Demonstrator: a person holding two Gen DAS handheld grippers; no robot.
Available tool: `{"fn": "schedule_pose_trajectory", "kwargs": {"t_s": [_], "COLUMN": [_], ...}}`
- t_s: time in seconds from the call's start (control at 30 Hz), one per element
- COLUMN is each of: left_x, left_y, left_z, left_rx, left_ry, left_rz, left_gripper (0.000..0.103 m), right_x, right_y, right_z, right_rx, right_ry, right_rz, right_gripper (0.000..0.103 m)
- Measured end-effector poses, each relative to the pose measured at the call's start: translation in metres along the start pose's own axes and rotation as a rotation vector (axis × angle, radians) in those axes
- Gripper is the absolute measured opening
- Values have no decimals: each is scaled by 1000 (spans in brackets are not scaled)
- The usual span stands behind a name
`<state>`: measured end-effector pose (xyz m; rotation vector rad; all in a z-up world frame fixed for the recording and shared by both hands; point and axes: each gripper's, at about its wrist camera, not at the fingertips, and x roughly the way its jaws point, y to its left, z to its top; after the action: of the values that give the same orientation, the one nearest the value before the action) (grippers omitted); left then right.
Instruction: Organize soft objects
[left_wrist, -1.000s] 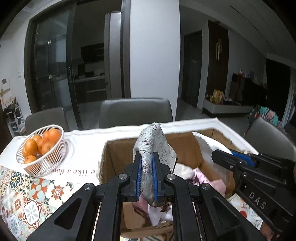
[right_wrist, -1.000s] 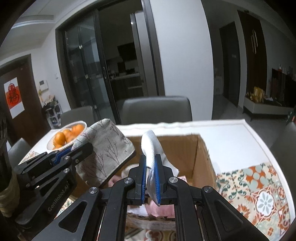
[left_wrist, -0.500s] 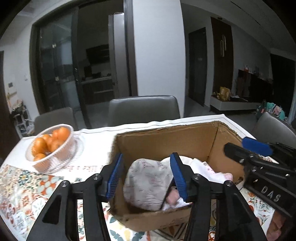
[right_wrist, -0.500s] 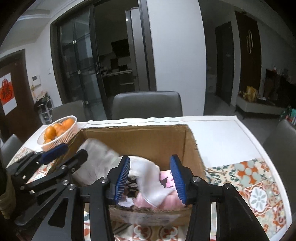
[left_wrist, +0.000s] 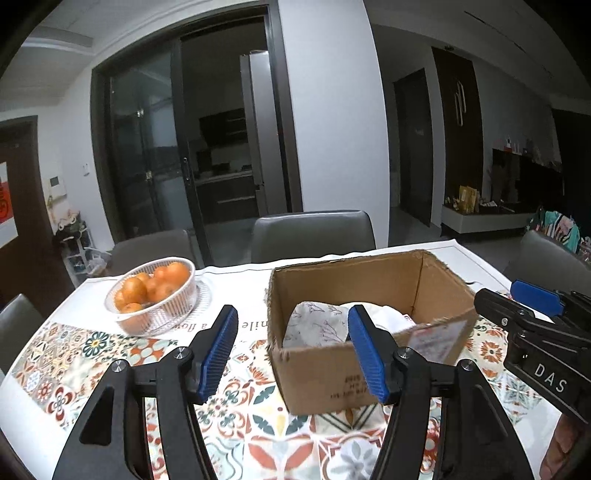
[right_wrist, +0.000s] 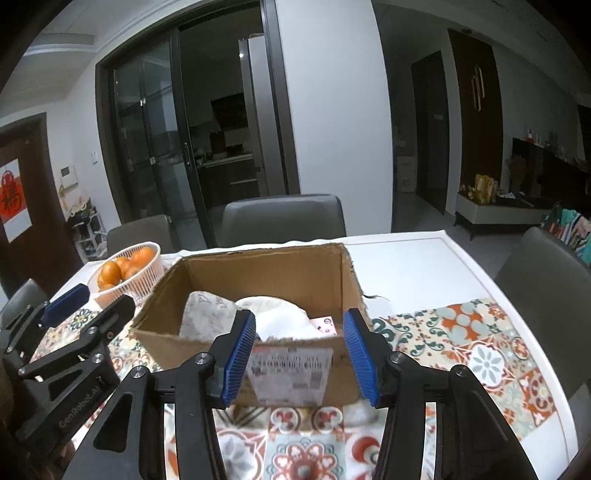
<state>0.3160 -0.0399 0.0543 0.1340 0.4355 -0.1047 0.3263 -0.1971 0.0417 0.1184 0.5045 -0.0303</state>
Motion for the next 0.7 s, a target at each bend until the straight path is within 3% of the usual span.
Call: {"fn": "schedule_pose_trajectory", "kwargs": {"t_s": [0.27, 0.37, 0.7], "left_x": [-56, -79, -131], "left_y": [5, 3, 4], "left_z": [-10, -17, -38], "left_rx": [-33, -35, -29], "left_ry": [-17, -31, -66], "left_rz": [-8, 4, 38], "left_gripper": [69, 73, 91], "right_x": [-64, -85, -137], "right_y": [4, 5, 9], "right_z": [-11, -17, -49], "right_rx": [-27, -29, -48], "right_ry": [-48, -63, -107], "right_rz": [-10, -22, -92], "right_gripper": [51, 58, 67]}}
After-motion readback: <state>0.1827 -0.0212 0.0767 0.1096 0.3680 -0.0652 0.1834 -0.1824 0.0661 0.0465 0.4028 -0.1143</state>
